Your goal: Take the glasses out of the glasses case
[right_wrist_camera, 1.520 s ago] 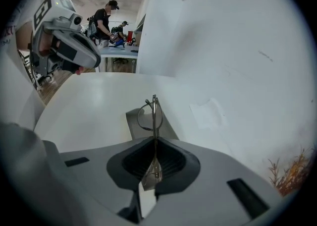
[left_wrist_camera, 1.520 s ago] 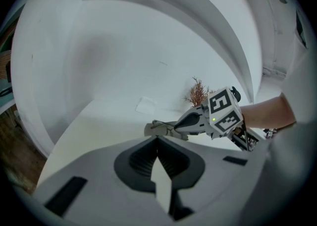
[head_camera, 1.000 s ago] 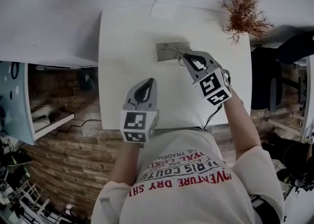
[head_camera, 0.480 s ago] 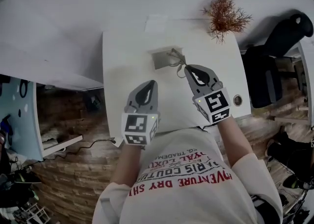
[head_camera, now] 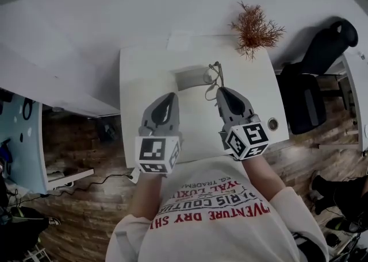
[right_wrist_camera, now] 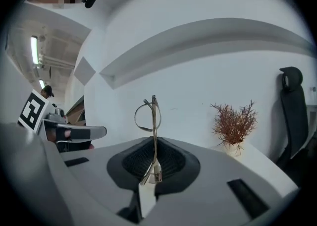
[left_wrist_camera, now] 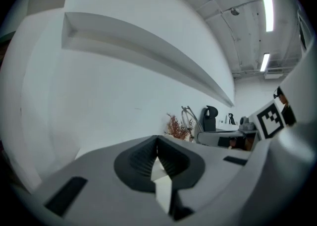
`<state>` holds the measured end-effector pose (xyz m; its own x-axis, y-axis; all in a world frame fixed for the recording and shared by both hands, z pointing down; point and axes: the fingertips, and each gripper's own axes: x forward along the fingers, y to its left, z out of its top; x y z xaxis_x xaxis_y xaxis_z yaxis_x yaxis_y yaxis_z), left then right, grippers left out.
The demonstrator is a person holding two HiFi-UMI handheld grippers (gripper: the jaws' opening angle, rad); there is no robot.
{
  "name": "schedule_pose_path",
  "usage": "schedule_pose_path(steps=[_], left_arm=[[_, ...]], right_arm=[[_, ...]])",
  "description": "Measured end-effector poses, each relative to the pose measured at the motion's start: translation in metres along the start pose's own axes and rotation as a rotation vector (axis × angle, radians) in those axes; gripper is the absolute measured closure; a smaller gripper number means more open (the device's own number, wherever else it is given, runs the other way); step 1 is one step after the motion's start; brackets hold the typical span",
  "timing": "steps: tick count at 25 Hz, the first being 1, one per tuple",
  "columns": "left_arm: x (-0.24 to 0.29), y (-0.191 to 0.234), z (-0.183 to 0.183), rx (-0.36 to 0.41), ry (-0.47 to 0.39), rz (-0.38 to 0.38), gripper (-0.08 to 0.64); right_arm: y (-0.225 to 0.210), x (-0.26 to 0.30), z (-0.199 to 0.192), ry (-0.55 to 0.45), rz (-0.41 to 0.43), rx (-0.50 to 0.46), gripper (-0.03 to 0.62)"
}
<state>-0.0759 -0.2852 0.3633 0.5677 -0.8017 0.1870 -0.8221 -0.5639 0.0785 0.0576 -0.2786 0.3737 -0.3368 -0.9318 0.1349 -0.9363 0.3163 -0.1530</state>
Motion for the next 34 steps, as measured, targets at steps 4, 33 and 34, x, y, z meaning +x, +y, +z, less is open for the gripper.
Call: schedule_pose_path(steps=[4,33,34], left_arm=[[0.002,0.006,0.005,-0.006,-0.015,0.031,0.552],[0.019,0.014,0.005,-0.010,0.000,0.034,0.552],[0.019,0.015,0.004,-0.012,0.001,0.035,0.552]], right_arm=[[-0.007,-0.007,-0.002,-0.010,-0.016,0.058,0.566],[-0.007,0.008,0.004,-0.005,-0.018,-0.003,0.565],[-0.006,0.009,0.003,-0.003,-0.020,-0.006,0.565]])
